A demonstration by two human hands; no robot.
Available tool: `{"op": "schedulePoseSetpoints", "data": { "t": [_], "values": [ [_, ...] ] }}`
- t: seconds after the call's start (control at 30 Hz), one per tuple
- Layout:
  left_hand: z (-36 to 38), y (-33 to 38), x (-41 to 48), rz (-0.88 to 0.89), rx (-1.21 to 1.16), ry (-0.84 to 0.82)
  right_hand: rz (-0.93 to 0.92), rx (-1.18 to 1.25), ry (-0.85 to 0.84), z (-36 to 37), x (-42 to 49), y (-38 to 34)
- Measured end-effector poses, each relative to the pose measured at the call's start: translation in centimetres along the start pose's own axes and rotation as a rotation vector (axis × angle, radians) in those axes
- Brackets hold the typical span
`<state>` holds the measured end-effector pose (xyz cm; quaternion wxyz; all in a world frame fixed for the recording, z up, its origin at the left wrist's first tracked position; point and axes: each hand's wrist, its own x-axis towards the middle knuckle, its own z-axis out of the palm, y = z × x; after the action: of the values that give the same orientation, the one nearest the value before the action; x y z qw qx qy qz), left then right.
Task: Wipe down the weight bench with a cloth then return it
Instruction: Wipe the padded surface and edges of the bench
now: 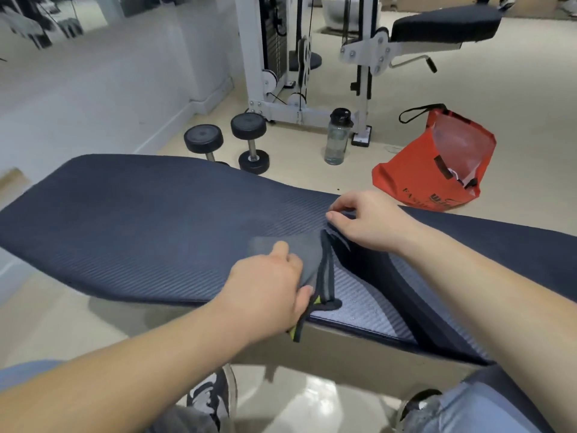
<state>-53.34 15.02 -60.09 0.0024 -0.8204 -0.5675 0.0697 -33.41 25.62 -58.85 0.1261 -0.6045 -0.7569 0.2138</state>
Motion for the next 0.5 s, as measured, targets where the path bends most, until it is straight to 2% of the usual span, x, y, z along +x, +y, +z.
{"op": "schedulePoseSetpoints", "data": {
  "t": [0.07, 0.1, 0.2, 0.27, 0.33, 0.43, 0.47, 0.5],
  "values": [
    [0.0, -0.9, 0.8, 0.096, -0.032, 0.049, 0.006, -0.006, -0.003, -0.2, -0.2, 0.1],
    [0.1, -1.9, 1.6, 0.065, -0.037, 0.041, 0.014, -0.002, -0.004, -0.4, -0.4, 0.2],
    [0.0, -3.0, 3.3, -0.188, 0.012, 0.016, 0.026, 0.005, 0.006, -0.9, -0.8, 0.8],
    [0.1, -0.9, 3.3, -0.208, 0.069, 0.049, 0.034, 0.0, 0.012, -1.1, -1.0, 1.1],
    [0.1, 2.3, 2.3, -0.053, 0.007, 0.056, 0.038, -0.006, 0.027, -1.2, -1.0, 1.4],
    [0.3, 4.2, 1.9, 0.347, -0.098, 0.054, 0.02, -0.003, 0.034, -0.8, -0.8, 1.3],
    [0.3, 3.6, 2.8, 0.388, -0.137, 0.077, 0.015, 0.005, 0.039, -0.6, -0.7, 1.2],
    [0.5, 2.7, 3.6, 0.352, -0.146, 0.102, 0.013, 0.015, 0.051, -0.5, -0.6, 1.2]
  ]
}}
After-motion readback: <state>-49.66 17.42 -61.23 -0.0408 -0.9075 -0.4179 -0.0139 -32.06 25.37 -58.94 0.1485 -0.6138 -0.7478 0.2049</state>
